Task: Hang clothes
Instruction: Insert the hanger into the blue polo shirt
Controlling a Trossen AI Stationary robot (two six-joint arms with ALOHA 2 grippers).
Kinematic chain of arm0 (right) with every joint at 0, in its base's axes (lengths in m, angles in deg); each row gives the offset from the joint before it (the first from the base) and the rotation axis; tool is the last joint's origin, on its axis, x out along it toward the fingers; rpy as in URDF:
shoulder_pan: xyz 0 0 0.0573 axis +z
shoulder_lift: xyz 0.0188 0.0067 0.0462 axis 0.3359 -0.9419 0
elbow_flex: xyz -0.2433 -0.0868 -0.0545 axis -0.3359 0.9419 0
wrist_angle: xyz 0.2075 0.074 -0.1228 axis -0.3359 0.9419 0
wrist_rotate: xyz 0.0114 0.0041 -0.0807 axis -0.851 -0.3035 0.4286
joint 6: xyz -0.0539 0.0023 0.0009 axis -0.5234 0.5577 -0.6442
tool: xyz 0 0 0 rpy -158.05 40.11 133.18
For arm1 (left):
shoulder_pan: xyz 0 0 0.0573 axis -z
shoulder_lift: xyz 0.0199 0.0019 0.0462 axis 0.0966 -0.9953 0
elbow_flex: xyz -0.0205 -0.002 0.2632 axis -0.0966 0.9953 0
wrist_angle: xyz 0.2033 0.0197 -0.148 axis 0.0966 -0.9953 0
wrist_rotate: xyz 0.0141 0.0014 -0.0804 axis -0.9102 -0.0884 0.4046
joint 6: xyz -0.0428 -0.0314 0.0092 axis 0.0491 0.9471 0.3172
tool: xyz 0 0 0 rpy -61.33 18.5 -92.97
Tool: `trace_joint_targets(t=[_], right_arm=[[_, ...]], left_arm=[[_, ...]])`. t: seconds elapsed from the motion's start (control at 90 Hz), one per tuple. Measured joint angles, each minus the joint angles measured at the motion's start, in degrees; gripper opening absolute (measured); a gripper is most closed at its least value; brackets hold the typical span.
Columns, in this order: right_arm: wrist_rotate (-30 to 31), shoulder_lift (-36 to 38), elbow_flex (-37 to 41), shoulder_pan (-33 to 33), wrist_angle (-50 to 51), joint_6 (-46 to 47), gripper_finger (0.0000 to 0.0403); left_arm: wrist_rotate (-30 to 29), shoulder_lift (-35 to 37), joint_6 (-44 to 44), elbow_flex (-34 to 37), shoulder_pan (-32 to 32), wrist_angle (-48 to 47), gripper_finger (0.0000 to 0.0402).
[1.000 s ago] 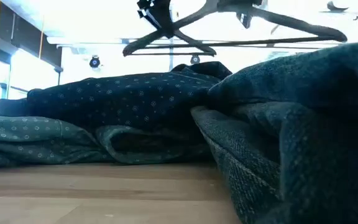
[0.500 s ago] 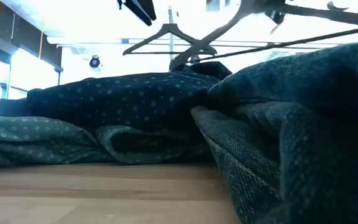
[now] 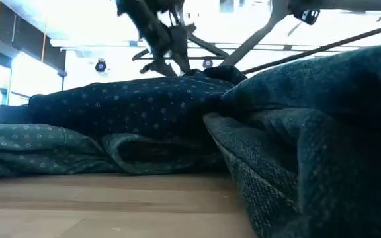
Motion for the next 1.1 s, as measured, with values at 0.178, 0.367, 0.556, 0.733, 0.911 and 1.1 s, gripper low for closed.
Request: trace_joint_targets(t=[0.178,0.367,0.556,0.733,0.911,1.1], right_arm=[[0.05,0.13,0.0,4.99,-0.29,2.24,0.0024],[3.96,0.26,0.0,9.46,-0.1,5.6,0.0024],[9.48,0.26,0.0,12.2,1.68,8.33,0.0024],[14.68,0.26,0.0,13.33,0.25,7.06,0.0024],[14.63,0.23,0.0,13.39,-3.96,6.09,0.0024],[17.3,-0.31,0.0,13.74,-7.74,9.19,0.0024]], left_arm=[[18.08,-6.77,0.13,0.88,-2.48,1.1,0.0149],[29.7,-7.8,0.39,0.79,-1.27,-0.08,0.0149],[32.57,-4.81,-2.44,0.79,0.88,-4.59,0.0141],[30.79,-3.83,-4.83,0.79,2.58,-8.02,0.0049],[24.89,-3.23,-5.13,-4.94,4.56,-12.5,0.0004],[14.76,0.79,-3.3,-15.61,6.29,-17.57,0.0001]])
